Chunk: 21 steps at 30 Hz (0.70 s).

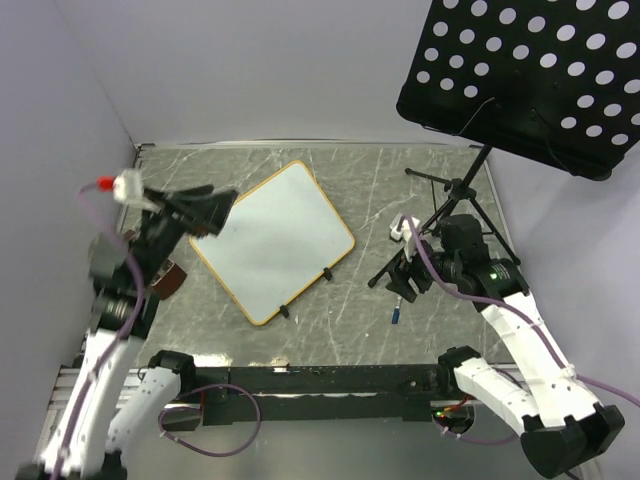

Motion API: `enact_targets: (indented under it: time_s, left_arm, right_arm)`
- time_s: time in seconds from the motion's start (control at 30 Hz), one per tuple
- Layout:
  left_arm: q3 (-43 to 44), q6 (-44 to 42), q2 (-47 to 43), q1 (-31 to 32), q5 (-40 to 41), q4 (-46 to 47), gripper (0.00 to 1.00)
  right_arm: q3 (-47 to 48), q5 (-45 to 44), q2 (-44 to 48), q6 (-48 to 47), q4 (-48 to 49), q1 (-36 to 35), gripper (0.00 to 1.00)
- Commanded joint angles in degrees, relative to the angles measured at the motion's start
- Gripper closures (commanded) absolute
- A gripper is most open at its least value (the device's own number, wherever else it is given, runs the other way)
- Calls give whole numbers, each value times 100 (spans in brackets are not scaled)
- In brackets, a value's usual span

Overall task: Write a sentence on the whiteboard
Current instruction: Pick up the whiteboard marker from the center of the board.

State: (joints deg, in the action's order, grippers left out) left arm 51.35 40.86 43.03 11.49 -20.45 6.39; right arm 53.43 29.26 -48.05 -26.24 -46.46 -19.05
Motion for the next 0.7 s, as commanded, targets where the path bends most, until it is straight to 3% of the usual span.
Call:
enact_targets:
  time_s: [0.0, 0.03, 0.13, 0.23, 0.37, 0.53, 0.67]
  left_arm:
    - [-242, 318, -875, -15, 806, -161, 3]
    - [-101, -5, -788, -15, 388, -843, 3]
    - [340, -288, -278, -6, -569, -1649, 3]
    - [236, -420, -92, 151, -725, -2019, 3]
    - [-483, -342, -601, 231, -688, -1809, 3]
    - [-1048, -140, -997, 240, -636, -1668, 3]
    - [-1276, -87, -1235, 249, -636, -1633, 3]
  right_arm:
    - [-34, 55, -266, -1198, -961, 59, 30]
    - [-113, -33, -353, -1173, -944, 68, 31]
    - [-316, -489, -625, -875, -664, 243, 51]
    - [-184, -685, -897, -496, -566, 288, 63]
    - [-52, -983, -1723, -557, -820, 296, 61]
    - [36, -1123, -2620, -295, -682, 226, 33]
    - [-69, -1360, -3183, 170, -287, 226, 29]
